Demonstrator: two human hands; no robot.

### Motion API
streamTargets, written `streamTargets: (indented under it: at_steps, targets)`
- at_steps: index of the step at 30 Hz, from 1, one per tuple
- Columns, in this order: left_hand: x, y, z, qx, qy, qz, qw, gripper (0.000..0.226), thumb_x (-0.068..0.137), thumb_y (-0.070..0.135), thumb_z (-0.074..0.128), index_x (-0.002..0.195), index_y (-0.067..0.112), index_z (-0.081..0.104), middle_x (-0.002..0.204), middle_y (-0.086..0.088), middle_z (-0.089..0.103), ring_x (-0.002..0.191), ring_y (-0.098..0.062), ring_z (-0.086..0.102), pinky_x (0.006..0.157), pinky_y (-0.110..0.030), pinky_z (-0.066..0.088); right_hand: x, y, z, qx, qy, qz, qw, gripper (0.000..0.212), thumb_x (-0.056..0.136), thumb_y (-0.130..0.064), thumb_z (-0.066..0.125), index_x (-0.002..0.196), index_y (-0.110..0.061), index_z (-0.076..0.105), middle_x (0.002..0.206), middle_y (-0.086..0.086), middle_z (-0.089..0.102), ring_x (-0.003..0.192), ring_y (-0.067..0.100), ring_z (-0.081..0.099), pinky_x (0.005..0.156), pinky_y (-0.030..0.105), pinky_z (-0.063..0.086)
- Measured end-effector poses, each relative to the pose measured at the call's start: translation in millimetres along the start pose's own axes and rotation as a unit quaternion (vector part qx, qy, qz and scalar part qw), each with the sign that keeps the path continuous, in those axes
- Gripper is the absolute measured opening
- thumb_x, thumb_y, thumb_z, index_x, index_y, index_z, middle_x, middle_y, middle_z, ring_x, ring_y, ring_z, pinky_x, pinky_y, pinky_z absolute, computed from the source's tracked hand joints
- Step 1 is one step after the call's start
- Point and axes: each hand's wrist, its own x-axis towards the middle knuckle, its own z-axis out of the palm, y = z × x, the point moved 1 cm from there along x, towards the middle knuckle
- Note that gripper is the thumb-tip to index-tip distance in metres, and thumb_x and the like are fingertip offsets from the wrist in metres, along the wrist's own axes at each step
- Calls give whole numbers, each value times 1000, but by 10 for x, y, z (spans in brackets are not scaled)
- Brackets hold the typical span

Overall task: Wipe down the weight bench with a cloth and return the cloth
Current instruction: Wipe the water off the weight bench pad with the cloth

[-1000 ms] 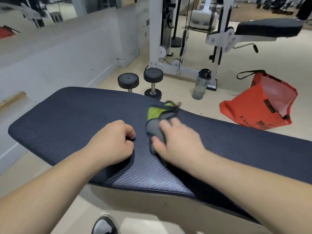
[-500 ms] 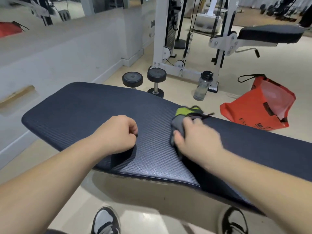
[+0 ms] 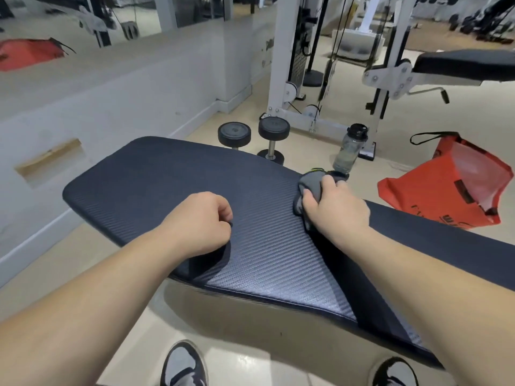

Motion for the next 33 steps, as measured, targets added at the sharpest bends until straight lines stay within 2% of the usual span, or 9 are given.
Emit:
streamTargets:
  at_steps: [8, 11, 14, 16, 20, 24, 26, 30, 33]
  targets:
    - [145, 31, 81, 4, -1, 24, 1000, 26, 79, 21, 59, 101, 31, 71, 103, 9, 56, 97, -18, 60, 91, -39, 54, -117, -467, -15, 49, -70, -201, 976, 46, 85, -71, 55, 111, -34, 58, 111, -6, 61, 111, 22, 61, 84, 37, 48]
    - [171, 9, 81, -5, -5, 22, 1000, 27, 79, 21, 59, 102, 31, 70, 105, 10, 55, 99, -18, 59, 91, -40, 54, 208, -246, 29, 33, -16, -100, 994, 52, 83, -74, 49, 116, -35, 62, 110, -1, 70, 106, 27, 65, 84, 39, 53]
    - [174, -67, 60, -7, -4, 19, 1000, 27, 81, 20, 58, 103, 31, 70, 107, 11, 54, 100, -15, 58, 92, -37, 53, 446, -85, 111, 3, 28, 22, 999, 58, 91, -67, 41, 117, -18, 59, 111, 16, 70, 103, 39, 65, 83, 45, 53]
    - [177, -148, 39, -8, 5, 11, 1000, 27, 81, 19, 57, 102, 31, 70, 107, 12, 55, 100, -15, 58, 91, -36, 53, 440, -172, 151, -24, 45, 34, 998, 54, 97, -58, 43, 118, -9, 57, 115, 22, 65, 107, 43, 61, 85, 47, 48]
    - [192, -251, -14, -6, 33, 0, 999, 27, 80, 16, 55, 97, 30, 72, 103, 11, 57, 96, -16, 59, 88, -37, 54, 113, -663, 159, 0, -7, -87, 996, 53, 95, -59, 47, 121, -13, 56, 121, 18, 61, 112, 40, 58, 88, 46, 49]
    - [216, -281, -88, -1, 91, -15, 996, 14, 78, 17, 56, 72, 25, 65, 94, 6, 60, 90, -21, 59, 84, -39, 54, -248, -1011, 108, 61, -89, -288, 952, 49, 87, -66, 54, 111, -24, 57, 112, 4, 61, 112, 30, 59, 87, 40, 50]
    - [210, -279, -107, -8, 108, -22, 994, 15, 79, 16, 57, 68, 23, 64, 91, 6, 60, 88, -21, 59, 81, -35, 52, -170, -936, 57, 49, -87, -317, 943, 47, 84, -69, 53, 108, -30, 58, 106, -2, 65, 109, 26, 63, 85, 39, 50]
    - [171, -257, -98, -25, 95, -12, 995, 18, 80, 14, 56, 79, 26, 69, 93, 10, 57, 88, -15, 58, 82, -31, 49, 313, -432, 97, 23, -15, -103, 994, 50, 87, -68, 48, 114, -27, 59, 112, 6, 71, 108, 33, 65, 86, 42, 52]
    - [174, -317, -65, -14, 70, -4, 997, 21, 80, 13, 55, 80, 27, 70, 94, 11, 58, 89, -14, 59, 85, -32, 51, 421, -163, 129, 25, 16, 26, 999, 58, 95, -63, 43, 120, -12, 54, 120, 19, 66, 110, 41, 63, 88, 47, 49]
